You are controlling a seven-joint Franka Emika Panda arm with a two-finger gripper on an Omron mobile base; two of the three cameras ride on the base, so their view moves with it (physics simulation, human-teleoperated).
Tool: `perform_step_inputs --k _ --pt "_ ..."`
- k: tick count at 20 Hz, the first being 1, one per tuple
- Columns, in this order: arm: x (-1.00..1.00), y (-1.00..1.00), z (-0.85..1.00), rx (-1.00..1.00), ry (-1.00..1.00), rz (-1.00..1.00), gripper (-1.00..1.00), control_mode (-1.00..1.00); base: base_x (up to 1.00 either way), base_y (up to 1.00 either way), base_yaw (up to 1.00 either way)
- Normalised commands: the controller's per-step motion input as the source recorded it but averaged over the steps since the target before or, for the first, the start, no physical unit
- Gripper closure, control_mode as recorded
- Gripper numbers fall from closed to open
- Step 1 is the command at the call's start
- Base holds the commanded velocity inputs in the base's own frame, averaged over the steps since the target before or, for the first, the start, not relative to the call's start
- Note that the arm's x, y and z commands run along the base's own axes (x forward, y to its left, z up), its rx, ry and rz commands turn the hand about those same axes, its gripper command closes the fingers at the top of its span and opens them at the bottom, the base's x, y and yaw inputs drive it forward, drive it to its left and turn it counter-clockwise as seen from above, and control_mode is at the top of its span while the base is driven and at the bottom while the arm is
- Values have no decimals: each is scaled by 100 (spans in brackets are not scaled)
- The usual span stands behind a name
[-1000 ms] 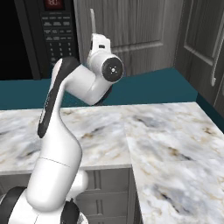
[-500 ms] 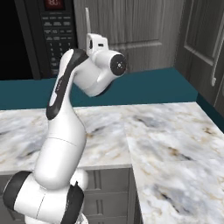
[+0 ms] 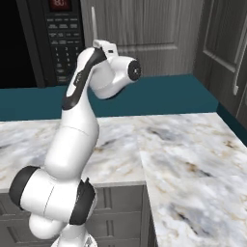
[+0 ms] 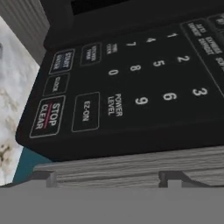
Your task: Close all open cabinet doors.
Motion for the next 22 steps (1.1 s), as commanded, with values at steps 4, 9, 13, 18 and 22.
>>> perform_step_inputs --k 4,9,13,18,22 --pt "59 0 -8 0 0 13 -100 -100 0 0 0" --pt "63 0 -6 0 0 11 -100 -100 0 0 0" --pt "63 0 -6 0 1 10 -100 -100 0 0 0" --pt "67 0 -10 0 1 9 -100 -100 0 0 0" --pt "53 3 -27 0 0 6 -100 -100 0 0 0"
